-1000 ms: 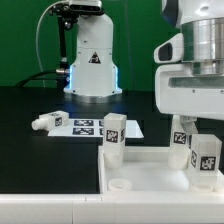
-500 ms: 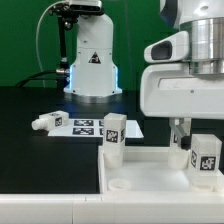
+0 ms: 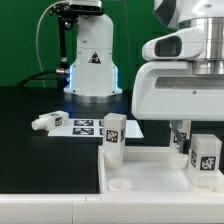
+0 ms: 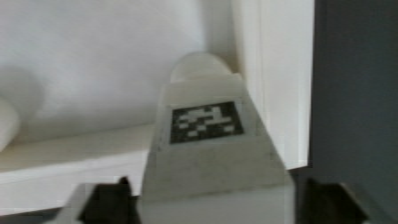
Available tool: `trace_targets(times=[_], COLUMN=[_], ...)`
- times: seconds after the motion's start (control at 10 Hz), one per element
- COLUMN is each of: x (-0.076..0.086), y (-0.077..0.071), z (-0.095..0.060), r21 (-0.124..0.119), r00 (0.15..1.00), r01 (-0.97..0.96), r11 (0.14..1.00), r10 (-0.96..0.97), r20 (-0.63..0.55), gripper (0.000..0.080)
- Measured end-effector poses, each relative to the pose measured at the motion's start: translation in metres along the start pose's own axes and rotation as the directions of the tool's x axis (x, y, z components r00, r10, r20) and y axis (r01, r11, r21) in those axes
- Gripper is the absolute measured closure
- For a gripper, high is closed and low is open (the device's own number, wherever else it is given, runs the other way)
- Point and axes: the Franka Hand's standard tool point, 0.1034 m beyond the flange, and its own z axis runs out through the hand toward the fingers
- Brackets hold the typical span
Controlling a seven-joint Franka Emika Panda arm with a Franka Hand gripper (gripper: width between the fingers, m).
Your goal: Assemble square table
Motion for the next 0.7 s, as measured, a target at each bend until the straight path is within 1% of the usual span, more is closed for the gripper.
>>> trace_targets(times=[0.1, 0.2, 0.3, 0.4, 0.5, 0.6, 0.7], x=[0.000, 0.000, -0.001, 0.001, 0.003, 0.002, 0.001], y=[0.000, 0.001, 0.003, 0.005, 0.008, 0.011, 0.015], z=[0.000, 0.000, 0.000, -0.003, -0.004, -0.001, 0.002], r21=[0.000, -0.002, -0.006, -0.020, -0.025, -0.029, -0.034], r00=[0.997, 0.988, 0.972, 0.933, 0.862, 0.757, 0.625], r01=[-0.081, -0.156, -0.233, -0.359, -0.504, -0.651, -0.777], r11=[0.997, 0.988, 0.972, 0.933, 0.863, 0.759, 0.628], r10=[0.081, 0.156, 0.233, 0.359, 0.505, 0.651, 0.777], r20=[0.000, 0.001, 0.008, 0.033, 0.046, 0.061, 0.076], gripper=[0.0492, 0.0515, 0.0515, 0.0515, 0.0515, 0.0515, 0.0515])
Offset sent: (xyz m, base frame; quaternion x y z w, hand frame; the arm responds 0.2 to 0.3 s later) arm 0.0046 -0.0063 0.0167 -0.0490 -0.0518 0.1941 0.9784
